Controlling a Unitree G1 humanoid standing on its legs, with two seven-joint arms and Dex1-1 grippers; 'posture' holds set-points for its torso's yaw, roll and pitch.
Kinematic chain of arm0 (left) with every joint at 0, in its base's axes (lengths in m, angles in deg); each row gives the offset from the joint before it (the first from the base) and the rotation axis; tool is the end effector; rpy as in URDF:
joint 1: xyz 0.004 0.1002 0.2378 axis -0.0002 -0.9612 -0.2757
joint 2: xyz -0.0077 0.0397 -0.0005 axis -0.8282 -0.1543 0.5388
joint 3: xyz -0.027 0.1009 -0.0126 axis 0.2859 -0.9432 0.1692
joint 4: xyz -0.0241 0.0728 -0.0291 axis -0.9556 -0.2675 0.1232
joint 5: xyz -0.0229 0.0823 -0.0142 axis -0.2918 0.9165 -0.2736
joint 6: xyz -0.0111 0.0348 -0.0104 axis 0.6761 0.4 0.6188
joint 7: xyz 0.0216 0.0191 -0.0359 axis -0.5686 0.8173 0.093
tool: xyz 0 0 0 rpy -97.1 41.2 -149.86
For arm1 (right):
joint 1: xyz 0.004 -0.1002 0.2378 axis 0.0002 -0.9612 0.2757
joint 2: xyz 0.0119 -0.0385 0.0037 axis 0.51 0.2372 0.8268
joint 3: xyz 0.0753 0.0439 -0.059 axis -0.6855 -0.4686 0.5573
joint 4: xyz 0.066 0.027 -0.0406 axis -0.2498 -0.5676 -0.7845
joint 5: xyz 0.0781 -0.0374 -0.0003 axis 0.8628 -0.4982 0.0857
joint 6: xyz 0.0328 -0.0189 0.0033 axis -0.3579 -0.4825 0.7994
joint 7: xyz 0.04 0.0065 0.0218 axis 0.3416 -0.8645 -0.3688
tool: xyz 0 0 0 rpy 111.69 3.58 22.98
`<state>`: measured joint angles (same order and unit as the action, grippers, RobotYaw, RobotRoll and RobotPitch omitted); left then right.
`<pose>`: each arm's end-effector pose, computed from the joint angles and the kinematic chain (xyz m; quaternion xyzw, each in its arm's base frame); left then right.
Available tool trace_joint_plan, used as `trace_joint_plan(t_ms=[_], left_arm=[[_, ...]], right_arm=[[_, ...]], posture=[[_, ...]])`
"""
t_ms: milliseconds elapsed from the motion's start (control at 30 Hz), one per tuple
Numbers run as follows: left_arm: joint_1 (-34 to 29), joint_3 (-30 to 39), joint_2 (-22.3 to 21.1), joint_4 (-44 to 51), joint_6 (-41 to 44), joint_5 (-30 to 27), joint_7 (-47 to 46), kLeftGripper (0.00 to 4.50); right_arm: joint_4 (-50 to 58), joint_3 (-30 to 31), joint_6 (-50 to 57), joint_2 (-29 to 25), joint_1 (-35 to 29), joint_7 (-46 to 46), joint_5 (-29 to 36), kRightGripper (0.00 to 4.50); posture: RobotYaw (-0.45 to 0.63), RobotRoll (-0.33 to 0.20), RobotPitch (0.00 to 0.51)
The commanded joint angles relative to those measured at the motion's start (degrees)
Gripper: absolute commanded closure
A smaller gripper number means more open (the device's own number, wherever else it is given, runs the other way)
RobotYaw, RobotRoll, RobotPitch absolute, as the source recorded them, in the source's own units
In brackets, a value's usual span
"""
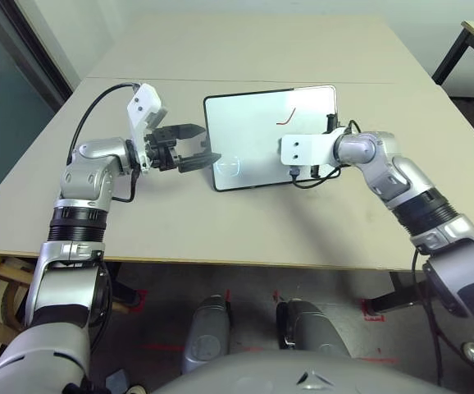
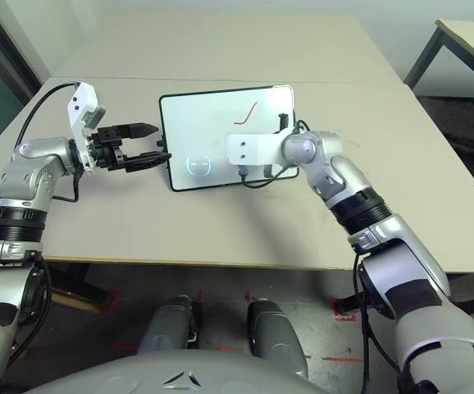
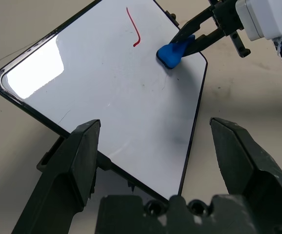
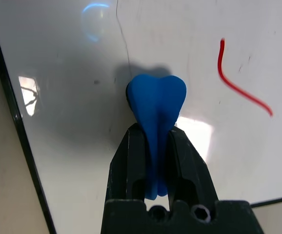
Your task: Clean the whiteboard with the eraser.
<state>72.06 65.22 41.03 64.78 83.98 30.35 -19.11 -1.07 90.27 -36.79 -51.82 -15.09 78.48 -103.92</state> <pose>0.2959 0.2516 0.1715 0.0970 0.0662 -0.5064 0.8543 0.3097 -0.1666 0.1653 -0.5844 0.0783 0.3547 0.7256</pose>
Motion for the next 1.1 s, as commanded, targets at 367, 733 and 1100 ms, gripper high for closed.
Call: trace_joint_plan(t_ms=[367,733,1100], left_arm=[[1.29,0.16,-0.46,-1.14,-0.34,-0.52,0.13,0.00],[1.29,0.22,-0.67,-0.94,-0.42,-0.56,0.10,0.00],[1.48,0.22,-0.56,-1.38,-1.01,-0.46,-0.06,0.00]], right_arm=[[-0.76,-3.82,1.40,-1.32,2.58,0.21,2.62,4.13],[-4.44,-6.28,0.35,-1.86,6.21,-1.58,4.09,4.13],[-12.73,-3.40,-4.56,0.37,8.58,-4.90,1.95,4.13]], posture=[[0.19,0.000,0.052],[0.20,0.000,0.046],[0.21,0.000,0.037]])
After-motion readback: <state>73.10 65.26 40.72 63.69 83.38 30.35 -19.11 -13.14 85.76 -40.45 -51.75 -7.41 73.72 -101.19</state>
